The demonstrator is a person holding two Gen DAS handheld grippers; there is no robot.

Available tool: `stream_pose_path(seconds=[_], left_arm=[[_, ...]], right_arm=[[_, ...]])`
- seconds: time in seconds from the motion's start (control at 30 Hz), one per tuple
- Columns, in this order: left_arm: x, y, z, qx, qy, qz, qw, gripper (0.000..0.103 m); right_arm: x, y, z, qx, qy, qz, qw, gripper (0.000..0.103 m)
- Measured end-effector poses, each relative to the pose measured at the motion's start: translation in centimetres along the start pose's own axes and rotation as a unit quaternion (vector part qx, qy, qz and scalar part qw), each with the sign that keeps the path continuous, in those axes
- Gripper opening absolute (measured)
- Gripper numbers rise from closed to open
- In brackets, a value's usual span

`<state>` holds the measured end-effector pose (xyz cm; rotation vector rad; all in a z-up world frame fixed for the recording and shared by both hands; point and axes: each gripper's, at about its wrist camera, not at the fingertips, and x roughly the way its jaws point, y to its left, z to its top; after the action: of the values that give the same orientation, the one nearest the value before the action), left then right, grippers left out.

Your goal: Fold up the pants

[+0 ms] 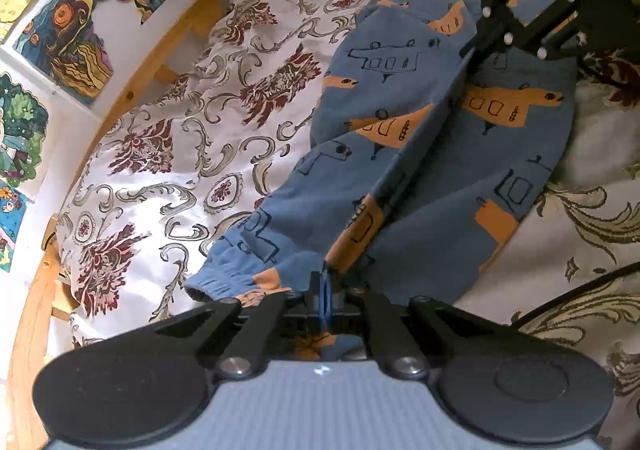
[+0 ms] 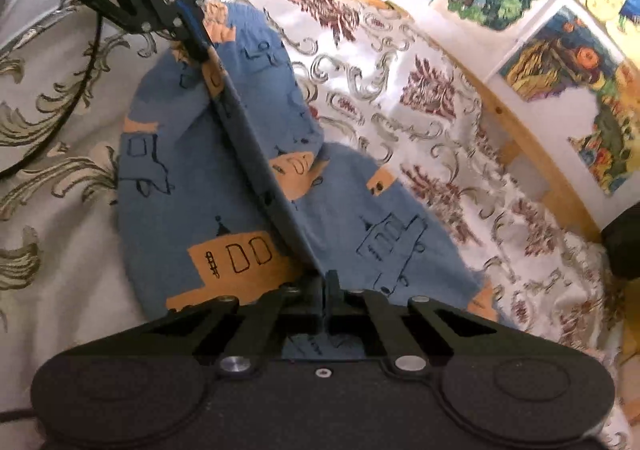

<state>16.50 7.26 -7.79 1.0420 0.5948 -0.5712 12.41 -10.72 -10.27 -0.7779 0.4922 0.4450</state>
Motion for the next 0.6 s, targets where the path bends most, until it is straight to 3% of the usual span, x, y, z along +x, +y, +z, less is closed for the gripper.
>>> stream_pose_path(seconds=[0.27, 0.6], left_arm=[[-1.2, 0.0, -1.3, 0.022, -0.02, -0.015, 0.9994, 0.001], [-1.0, -0.5, -2.5, 0.047, -0.014, -0.028, 0.9984, 0.001]], right_arm=[[-4.1, 2.4, 0.8, -0.012, 0.015, 0.008, 1.0, 0.0], [-4.5, 6.4, 0.8, -0.063, 0.034, 0.018, 0.997, 0.0]])
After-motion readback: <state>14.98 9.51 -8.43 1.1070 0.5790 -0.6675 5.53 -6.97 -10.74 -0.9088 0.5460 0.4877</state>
